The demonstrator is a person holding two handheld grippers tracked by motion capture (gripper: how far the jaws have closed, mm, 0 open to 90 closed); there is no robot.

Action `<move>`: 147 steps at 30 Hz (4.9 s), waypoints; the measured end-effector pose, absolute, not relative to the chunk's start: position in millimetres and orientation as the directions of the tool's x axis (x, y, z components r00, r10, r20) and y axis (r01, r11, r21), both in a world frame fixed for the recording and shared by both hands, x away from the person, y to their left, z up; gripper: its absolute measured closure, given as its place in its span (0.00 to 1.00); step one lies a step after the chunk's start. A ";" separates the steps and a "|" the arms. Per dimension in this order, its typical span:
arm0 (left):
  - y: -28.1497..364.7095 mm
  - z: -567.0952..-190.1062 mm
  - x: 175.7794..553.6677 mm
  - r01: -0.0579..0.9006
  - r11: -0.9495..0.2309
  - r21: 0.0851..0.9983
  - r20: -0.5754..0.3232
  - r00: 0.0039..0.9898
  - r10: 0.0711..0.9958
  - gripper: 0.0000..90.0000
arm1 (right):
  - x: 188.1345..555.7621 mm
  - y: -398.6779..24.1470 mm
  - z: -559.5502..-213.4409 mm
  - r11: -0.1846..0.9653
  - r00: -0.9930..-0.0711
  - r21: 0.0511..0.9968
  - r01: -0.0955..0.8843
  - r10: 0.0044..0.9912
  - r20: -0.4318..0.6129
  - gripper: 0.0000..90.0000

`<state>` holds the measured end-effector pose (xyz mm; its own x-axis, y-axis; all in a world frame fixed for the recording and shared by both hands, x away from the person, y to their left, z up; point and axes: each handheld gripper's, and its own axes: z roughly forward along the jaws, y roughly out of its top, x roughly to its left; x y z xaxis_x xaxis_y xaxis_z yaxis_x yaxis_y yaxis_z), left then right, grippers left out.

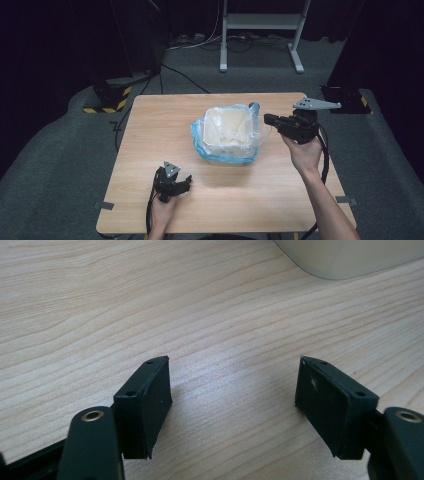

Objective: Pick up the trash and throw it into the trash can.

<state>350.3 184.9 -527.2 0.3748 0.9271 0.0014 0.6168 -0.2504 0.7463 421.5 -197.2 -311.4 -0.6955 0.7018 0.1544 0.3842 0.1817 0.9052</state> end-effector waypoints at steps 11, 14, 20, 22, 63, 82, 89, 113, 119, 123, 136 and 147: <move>184.9 -527.2 350.3 0.617 -0.250 0.746 0.001 0.375 0.927 0.33 | 432.5 -176.4 -313.5 0.176 -0.713 0.907 0.384 0.681 0.169 0.97; 184.9 -527.2 350.3 0.617 -0.250 0.746 0.001 0.375 0.927 0.33 | 435.2 -174.8 -315.5 0.162 -0.717 0.910 0.381 0.674 0.180 0.96; 185.0 -527.0 350.2 0.618 -0.252 0.745 0.002 0.376 0.927 0.33 | 441.9 -167.8 -320.5 0.163 -0.706 0.907 0.388 0.685 0.179 0.96; 184.8 -527.4 350.3 0.616 -0.249 0.748 0.000 0.374 0.927 0.33 | 444.9 -164.7 -322.9 0.162 -0.704 0.906 0.392 0.687 0.182 0.96; 184.7 -527.3 350.3 0.616 -0.247 0.748 0.000 0.373 0.928 0.33 | 439.8 -164.4 -359.0 0.211 -0.664 0.899 0.384 0.739 0.111 0.58; 184.9 -527.2 350.3 0.616 -0.250 0.747 0.001 0.375 0.927 0.33 | 406.3 -202.0 -366.2 0.201 -0.649 0.904 0.377 0.754 0.103 0.58; 184.7 -527.3 350.3 0.616 -0.246 0.748 -0.001 0.372 0.928 0.33 | 395.7 -212.4 -372.8 0.182 -0.640 0.906 0.383 0.759 0.119 0.57; 184.6 -527.4 350.3 0.616 -0.245 0.749 -0.003 0.372 0.928 0.33 | 364.5 -222.2 -415.6 0.199 -0.614 0.889 0.412 0.782 0.109 0.57; 184.6 -527.4 350.3 0.616 -0.245 0.749 -0.003 0.372 0.928 0.33 | 361.1 -221.3 -432.1 0.204 -0.606 0.876 0.437 0.786 0.119 0.57; 184.6 -527.4 350.3 0.616 -0.246 0.749 -0.001 0.372 0.928 0.33 | 359.9 -220.6 -441.7 0.211 -0.601 0.870 0.446 0.791 0.116 0.57; 184.8 -527.2 350.3 0.616 -0.249 0.747 0.001 0.374 0.927 0.33 | 364.3 -220.2 -490.1 0.251 -0.552 0.812 0.527 0.827 0.103 0.56; 184.8 -527.3 350.3 0.617 -0.248 0.747 -0.001 0.374 0.927 0.33 | 367.6 -216.4 -511.6 0.322 -0.519 0.767 0.554 0.855 0.016 0.54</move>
